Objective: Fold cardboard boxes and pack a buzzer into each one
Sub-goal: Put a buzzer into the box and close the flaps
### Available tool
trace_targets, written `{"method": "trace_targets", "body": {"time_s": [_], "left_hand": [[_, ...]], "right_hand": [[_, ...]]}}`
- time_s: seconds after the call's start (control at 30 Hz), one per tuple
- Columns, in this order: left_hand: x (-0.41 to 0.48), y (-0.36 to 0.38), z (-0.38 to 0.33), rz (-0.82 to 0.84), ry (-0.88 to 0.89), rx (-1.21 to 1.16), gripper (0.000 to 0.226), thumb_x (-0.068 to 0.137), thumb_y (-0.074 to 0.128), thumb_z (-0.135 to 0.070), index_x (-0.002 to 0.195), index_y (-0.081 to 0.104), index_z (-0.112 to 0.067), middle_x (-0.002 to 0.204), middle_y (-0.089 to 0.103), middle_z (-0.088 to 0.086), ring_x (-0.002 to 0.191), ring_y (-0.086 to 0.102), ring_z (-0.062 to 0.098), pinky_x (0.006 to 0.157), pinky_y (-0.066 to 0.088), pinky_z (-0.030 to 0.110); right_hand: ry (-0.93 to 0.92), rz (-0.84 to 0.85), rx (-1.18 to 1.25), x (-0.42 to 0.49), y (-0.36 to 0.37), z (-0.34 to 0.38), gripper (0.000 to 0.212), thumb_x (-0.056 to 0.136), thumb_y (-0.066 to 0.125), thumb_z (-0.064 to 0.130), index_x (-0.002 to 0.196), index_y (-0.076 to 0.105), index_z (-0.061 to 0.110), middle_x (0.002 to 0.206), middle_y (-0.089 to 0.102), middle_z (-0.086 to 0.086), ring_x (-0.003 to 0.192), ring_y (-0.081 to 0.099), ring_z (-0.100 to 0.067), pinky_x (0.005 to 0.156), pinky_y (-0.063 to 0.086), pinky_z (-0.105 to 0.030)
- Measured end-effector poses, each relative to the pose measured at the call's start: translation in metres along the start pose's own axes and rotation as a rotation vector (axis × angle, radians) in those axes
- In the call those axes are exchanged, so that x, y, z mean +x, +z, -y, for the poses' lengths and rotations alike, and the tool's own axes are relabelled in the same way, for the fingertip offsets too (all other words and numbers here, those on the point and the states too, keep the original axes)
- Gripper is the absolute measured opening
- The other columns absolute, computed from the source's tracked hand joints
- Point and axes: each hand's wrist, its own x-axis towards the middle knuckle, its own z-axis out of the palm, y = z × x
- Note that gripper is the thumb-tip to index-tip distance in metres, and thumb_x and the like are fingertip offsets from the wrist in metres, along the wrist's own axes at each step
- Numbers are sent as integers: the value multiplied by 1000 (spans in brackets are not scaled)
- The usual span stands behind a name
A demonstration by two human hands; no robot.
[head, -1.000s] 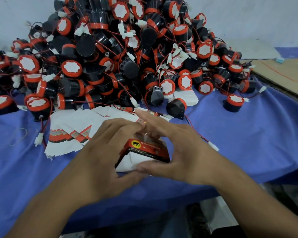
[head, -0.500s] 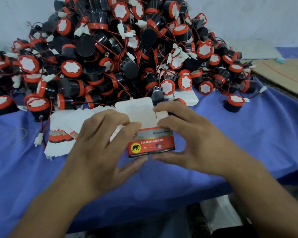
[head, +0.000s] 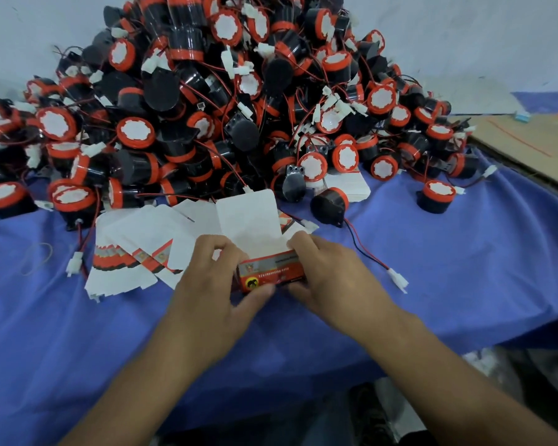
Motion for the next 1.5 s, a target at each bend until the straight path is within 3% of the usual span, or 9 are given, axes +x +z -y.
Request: {"method": "trace_targets", "body": {"time_s": [0.17,0.33,0.47,0.6,0.8,1.0,1.13,1.3,1.5], "left_hand": [[-2,-6,11,86,-81,-83,23,92,49,-49,84,57,-29,127,38,-13,102,47,-6,75,36,11],[0,-7,13,136,-15,-10,16,92,64,-38,82,56,-28,112,44,-14,107,42,4,79,30,7],[-1,-7,12,93,-18,-6,32,83,73,-44,102,49,-33,107,42,-27,96,36,2,75,34,11],[-1,-5,15,100,-105,-62,54,77,73,-54,115,34,-49,108,19,-51,100,36,1,75,35,12],[-2,-4,21,97,-118,-44,63,78,72,-57,125,30,-51,126,38,-22,114,32,-5,82,31,9],[-1,-6,23,125,-118,-63,65,77,72,-57,129,33,-46,122,37,-35,114,32,-13,83,29,5],[0,-6,22,124,-121,-79,65,77,73,-57,122,27,-56,124,38,-34,111,30,-16,85,30,6],[2,-4,19,133,-93,-109,62,71,66,-70,117,25,-63,119,46,-36,108,41,-13,83,35,7],[1,-5,16,102,-33,-196,64,71,65,-69,121,25,-70,122,47,-43,114,48,-12,87,41,13]], "right_hand": [[23,1,298,1,-20,-11,50,98,26,65,100,52,21,68,61,2,61,57,-18,61,46,-45],[289,-345,327,28,-12,-65,25,104,51,33,121,55,16,96,71,-1,89,63,-15,73,45,-36],[351,-124,213,41,7,-92,49,104,53,29,150,41,16,137,53,-20,123,49,-40,101,43,-46],[258,-170,374,43,14,-91,26,103,55,31,128,51,34,112,64,5,98,58,-13,79,44,-22],[264,-161,484,42,7,-84,49,95,69,28,136,42,31,101,61,21,90,60,0,70,44,-8],[359,-153,531,31,-15,-77,41,87,78,22,123,59,29,113,67,10,105,62,-15,95,53,-35],[72,-389,722,21,-51,-56,51,84,80,15,125,52,24,120,62,8,115,61,-11,100,51,-30],[-325,-232,415,7,-38,-8,44,80,82,9,117,60,9,131,57,0,122,56,-13,100,46,-24],[-316,-69,391,10,-11,-3,33,86,80,12,116,68,5,132,57,-6,116,58,-22,94,51,-36]]}}
